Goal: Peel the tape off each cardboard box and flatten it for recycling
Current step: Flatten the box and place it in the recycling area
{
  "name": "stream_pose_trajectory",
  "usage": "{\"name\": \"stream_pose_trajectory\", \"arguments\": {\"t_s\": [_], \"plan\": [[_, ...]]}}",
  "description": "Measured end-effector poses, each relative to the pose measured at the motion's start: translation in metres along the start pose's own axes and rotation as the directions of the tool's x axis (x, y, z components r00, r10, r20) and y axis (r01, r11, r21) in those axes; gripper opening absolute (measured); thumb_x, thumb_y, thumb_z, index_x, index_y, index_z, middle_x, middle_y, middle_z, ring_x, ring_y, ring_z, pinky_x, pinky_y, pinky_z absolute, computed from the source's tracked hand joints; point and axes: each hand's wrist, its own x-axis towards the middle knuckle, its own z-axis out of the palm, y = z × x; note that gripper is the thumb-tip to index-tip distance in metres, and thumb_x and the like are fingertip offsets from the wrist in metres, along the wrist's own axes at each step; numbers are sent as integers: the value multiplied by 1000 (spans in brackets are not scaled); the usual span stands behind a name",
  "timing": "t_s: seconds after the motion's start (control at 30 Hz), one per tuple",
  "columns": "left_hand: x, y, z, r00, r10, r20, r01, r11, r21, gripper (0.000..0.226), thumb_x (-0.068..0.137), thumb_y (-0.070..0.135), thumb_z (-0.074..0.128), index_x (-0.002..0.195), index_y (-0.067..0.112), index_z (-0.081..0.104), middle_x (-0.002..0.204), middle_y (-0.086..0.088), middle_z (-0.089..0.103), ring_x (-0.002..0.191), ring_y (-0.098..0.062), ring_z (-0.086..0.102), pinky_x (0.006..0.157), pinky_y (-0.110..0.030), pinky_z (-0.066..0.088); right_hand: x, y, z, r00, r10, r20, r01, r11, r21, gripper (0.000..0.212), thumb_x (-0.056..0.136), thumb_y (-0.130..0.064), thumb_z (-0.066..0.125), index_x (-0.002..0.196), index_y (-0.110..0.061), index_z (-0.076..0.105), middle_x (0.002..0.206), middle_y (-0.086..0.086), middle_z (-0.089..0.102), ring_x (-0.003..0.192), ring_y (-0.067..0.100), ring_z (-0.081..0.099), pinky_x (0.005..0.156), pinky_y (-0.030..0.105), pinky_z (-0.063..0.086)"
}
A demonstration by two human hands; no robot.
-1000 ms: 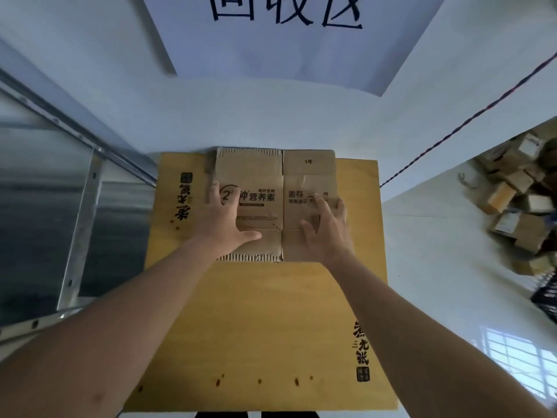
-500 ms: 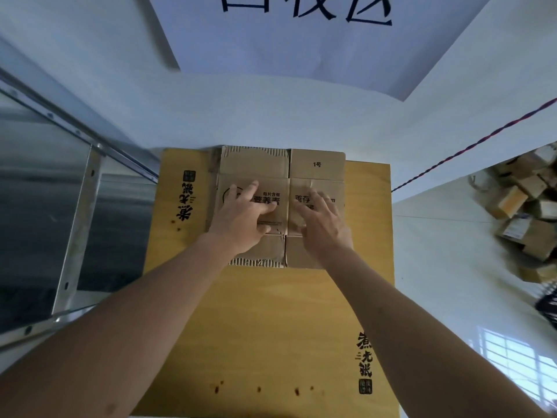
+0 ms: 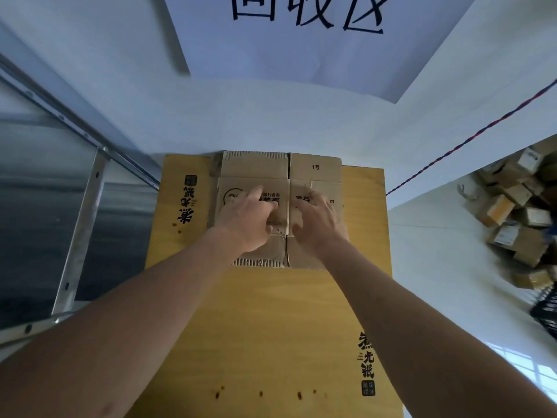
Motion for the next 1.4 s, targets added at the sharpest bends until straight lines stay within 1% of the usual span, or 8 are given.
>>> {"name": "stream_pose_trajectory", "arguments": {"t_s": [0.13, 0.27, 0.57, 0.8, 0.87, 1.03, 1.23, 1.4], "plan": [[-12, 3, -9, 997, 52, -59, -52, 999, -5, 60, 97, 26, 68, 153, 27, 48, 166, -12, 30, 151, -34, 32, 120, -55, 35, -10, -6, -2, 995, -43, -94, 48, 998, 52, 45, 100, -27, 64, 144, -31, 54, 164, 4, 32, 149, 31, 35, 111, 52, 42], [-29, 4, -20, 990, 98, -101, -98, 995, 8, 62, 99, 28, 64, 157, 26, 41, 166, -10, 31, 151, -32, 33, 119, -52, 33, -24, -14, -7, 989, -51, -138, 61, 996, 70, 46, 101, -27, 61, 147, -31, 51, 163, 6, 38, 147, 33, 40, 113, 50, 40], [-89, 4, -55, 973, 163, -162, -151, 985, 82, 56, 103, 35, 58, 155, 22, 43, 163, -11, 39, 148, -30, 39, 122, -50, 33, -82, -46, -27, 976, -64, -210, 89, 990, 111, 49, 107, -41, 47, 153, -26, 46, 163, 6, 40, 151, 28, 36, 121, 50, 35], [-167, -1, -88, 950, 220, -221, -189, 970, 153, 47, 106, 39, 48, 148, 18, 50, 151, -6, 51, 141, -28, 47, 120, -54, 33, -166, -84, -54, 959, -114, -260, 120, 993, 9, 56, 107, -51, 36, 159, -29, 38, 168, 1, 32, 157, 24, 23, 127, 45, 17], [-193, -3, -93, 945, 237, -226, -199, 964, 177, 50, 106, 43, 47, 150, 19, 48, 154, -5, 49, 143, -28, 44, 120, -57, 31, -195, -95, -61, 957, -114, -268, 112, 993, -25, 57, 107, -53, 35, 159, -30, 37, 169, 1, 30, 158, 23, 20, 128, 44, 14], [-250, -3, -118, 936, 271, -225, -218, 948, 233, 64, 106, 51, 42, 160, 20, 31, 168, -9, 26, 152, -33, 30, 123, -58, 28, -261, -117, -84, 950, -107, -293, 89, 993, -74, 59, 107, -55, 32, 161, -30, 33, 169, 1, 29, 159, 24, 16, 129, 45, 11], [-325, 6, -156, 917, 270, -292, -202, 949, 242, 60, 106, 49, 46, 156, 18, 38, 165, -7, 31, 148, -32, 36, 121, -55, 32, -327, -145, -113, 910, -178, -375, 133, 981, -141, 56, 108, -54, 32, 158, -30, 39, 166, 1, 35, 157, 23, 23, 128, 43, 16], [-395, 14, -169, 898, 208, -387, -126, 966, 226, 63, 108, 48, 42, 162, 18, 29, 169, -8, 25, 153, -33, 29, 123, -54, 27, -382, -164, -126, 847, -311, -432, 236, 947, -220, 56, 108, -51, 33, 158, -27, 40, 166, 3, 37, 156, 23, 26, 128, 44, 18]]}}
